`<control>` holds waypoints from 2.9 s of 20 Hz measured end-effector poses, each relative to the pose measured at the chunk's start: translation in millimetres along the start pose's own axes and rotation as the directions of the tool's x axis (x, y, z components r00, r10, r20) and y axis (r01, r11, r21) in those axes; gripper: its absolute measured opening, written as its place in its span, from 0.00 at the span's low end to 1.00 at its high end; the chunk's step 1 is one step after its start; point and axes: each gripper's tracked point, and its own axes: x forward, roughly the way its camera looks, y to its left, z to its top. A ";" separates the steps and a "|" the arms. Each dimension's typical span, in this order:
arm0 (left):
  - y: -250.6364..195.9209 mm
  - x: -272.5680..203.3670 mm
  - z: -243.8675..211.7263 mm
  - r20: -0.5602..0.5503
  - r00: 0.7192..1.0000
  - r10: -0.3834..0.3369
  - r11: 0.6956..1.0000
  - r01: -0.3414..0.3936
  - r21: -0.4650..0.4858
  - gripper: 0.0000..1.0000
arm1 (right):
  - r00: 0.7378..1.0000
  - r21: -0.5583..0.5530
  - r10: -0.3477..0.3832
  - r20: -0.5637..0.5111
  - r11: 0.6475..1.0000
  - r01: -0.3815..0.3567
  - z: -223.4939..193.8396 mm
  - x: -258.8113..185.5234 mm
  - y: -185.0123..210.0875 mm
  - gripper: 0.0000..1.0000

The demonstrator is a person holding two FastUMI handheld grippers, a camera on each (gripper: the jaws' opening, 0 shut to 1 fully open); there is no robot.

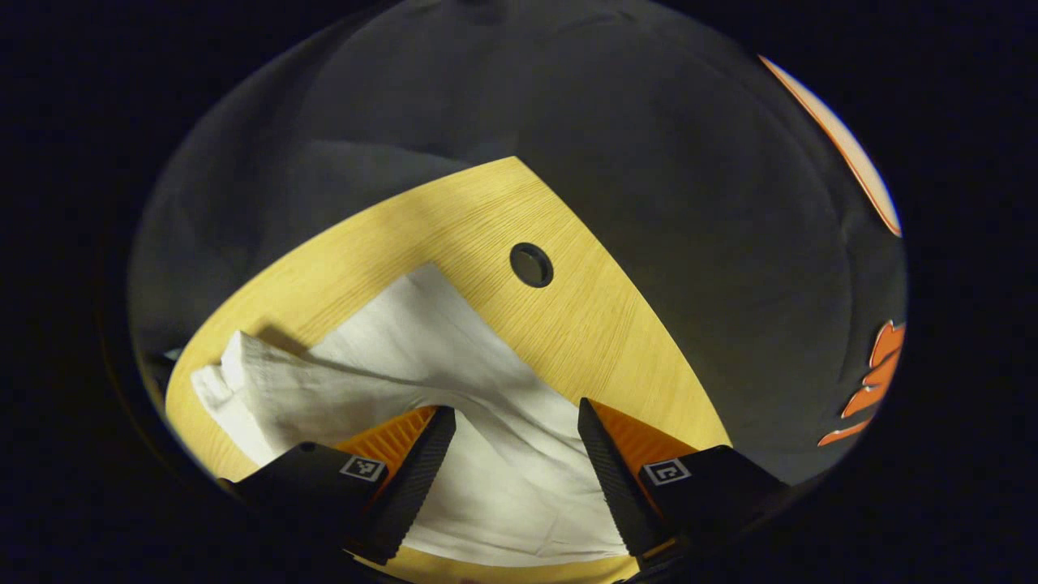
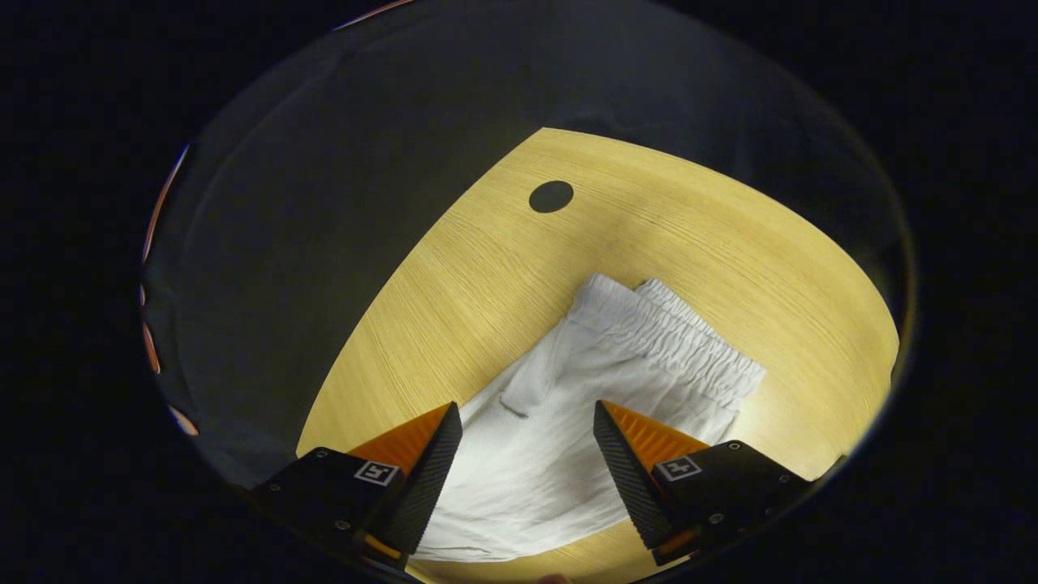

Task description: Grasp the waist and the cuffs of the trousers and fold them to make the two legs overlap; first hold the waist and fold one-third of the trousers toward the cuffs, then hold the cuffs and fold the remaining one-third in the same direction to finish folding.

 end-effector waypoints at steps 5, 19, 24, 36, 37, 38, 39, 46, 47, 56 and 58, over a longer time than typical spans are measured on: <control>-11.4 -31.0 -3.8 0.046 0.998 -0.033 0.998 0.030 0.057 0.99 | 0.996 0.010 0.084 0.007 0.996 -0.084 -17.7 -47.8 -7.8 0.99; -31.3 -159.0 -14.2 0.315 0.948 -0.031 0.982 -0.029 0.185 0.99 | 0.997 0.051 0.058 0.042 0.997 -0.060 -15.5 -68.0 -117.9 0.98; -49.3 -205.1 -18.2 0.458 0.887 -0.049 0.956 -0.092 0.279 1.00 | 0.998 0.104 0.055 0.018 0.993 -0.056 -7.6 -33.9 -135.3 0.99; -52.1 -224.5 -45.5 0.513 0.858 0.015 0.958 -0.159 0.239 0.99 | 0.996 0.229 0.087 0.015 0.969 -0.088 23.4 20.2 -124.4 0.89; -52.0 -225.0 -46.0 0.517 0.856 0.022 0.958 -0.166 0.233 0.99 | 0.997 0.235 0.080 0.016 0.968 -0.082 23.9 21.0 -129.0 0.96; -51.3 -225.6 -45.8 0.521 0.853 0.032 0.957 -0.176 0.230 0.99 | 0.997 0.237 0.078 0.019 0.968 -0.081 24.4 21.2 -132.9 0.84; -51.9 -224.7 -46.8 0.523 0.851 0.039 0.955 -0.186 0.231 0.99 | 0.997 0.233 0.070 0.021 0.970 -0.073 24.6 21.0 -137.4 0.67; -54.6 -224.4 -50.5 0.544 0.839 0.018 0.965 -0.156 0.209 0.99 | 0.999 0.249 0.029 0.040 0.968 -0.039 28.4 20.6 -135.7 0.13; -53.0 -225.9 -49.9 0.547 0.837 0.011 0.966 -0.150 0.210 1.00 | 0.998 0.209 0.019 0.059 0.977 -0.031 29.8 16.0 -134.5 0.06; -50.6 -227.2 -44.1 0.522 0.850 -0.072 0.964 -0.075 0.257 0.95 | 0.959 -0.009 0.139 0.245 0.990 -0.141 45.6 -65.3 -44.5 0.04; -51.8 -227.5 -43.4 0.506 0.858 -0.088 0.962 -0.058 0.266 0.99 | 0.949 -0.045 0.158 0.275 0.987 -0.151 36.2 -91.3 -23.4 0.04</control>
